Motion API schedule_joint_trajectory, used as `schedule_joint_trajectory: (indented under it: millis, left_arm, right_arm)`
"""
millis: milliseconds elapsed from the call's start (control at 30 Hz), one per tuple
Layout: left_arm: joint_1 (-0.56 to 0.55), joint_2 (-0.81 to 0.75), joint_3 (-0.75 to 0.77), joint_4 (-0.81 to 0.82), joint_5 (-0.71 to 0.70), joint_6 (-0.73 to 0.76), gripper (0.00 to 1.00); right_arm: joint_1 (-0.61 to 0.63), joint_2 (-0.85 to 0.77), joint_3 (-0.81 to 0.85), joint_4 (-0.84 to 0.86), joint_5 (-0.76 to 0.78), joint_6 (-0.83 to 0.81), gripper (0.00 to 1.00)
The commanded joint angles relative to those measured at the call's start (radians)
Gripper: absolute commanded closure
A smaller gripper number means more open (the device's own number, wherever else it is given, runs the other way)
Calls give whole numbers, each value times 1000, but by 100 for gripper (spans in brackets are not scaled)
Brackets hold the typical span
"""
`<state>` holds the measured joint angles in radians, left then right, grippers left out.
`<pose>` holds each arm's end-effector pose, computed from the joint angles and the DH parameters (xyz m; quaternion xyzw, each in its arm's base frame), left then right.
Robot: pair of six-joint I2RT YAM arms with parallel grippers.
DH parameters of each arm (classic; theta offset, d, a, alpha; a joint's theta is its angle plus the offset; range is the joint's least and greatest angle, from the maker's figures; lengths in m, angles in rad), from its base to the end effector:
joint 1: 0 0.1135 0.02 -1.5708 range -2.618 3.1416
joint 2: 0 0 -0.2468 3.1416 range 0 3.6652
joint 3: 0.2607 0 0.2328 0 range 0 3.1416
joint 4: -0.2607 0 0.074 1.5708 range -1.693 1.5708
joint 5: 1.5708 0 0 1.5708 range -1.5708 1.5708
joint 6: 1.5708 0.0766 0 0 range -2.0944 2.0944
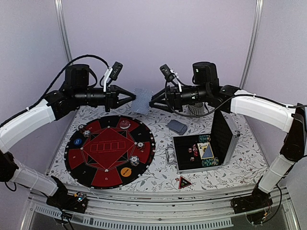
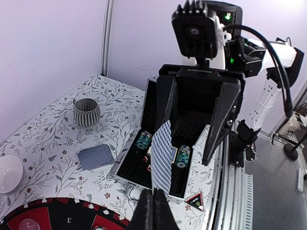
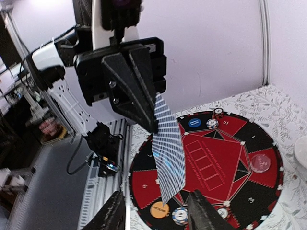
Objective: Distribute texas hold em gaming equipment
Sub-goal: Pass from the left arm to the right, then pass from the right arm to the left
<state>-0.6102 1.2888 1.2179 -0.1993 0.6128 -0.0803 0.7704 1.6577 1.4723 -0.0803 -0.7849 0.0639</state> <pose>0.2302 -0.2147 0.3580 0.3750 0.6845 -0.4213 0.4619 0.2474 0.3155 0.3432 -0.4719 0.6085 0.5051 0.3898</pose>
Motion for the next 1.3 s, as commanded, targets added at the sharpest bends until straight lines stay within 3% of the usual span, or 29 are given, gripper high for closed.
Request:
schedule_joint_trajectory:
  millis: [0,133,267,433,467,533,633,1133,1267]
  left_arm:
    - [-14,-12,-21,4,45,-2,100]
    - [-19,-17,-28,9,72,-12,100]
    - [-21,-34,-42,16,82,-11,100]
    - [-20,-56,-65,8,92,4,100]
    - [-20,-59,-67,-2,89,10,94]
    - [-20,-66,-82,-15,85,20,70]
    - [-22,-67,-97,-17,77,28,62]
    - [-23,-18,-94,-13,-39,26,71]
    - [-23,-13,-104,16,-2,9,89]
  right_arm:
    - [1,28,20,81,-7,51,60]
    - [4,43,30,85,-5,69,72]
    - [4,41,28,83,1,73,96]
    - [3,20,7,72,10,65,98]
    - [3,16,3,67,6,60,98]
    - [4,7,-4,58,-14,48,98]
    - [4,2,-9,42,-37,33,98]
    - [28,19,-3,21,-93,13,98]
    - [30,22,-2,21,-94,11,98]
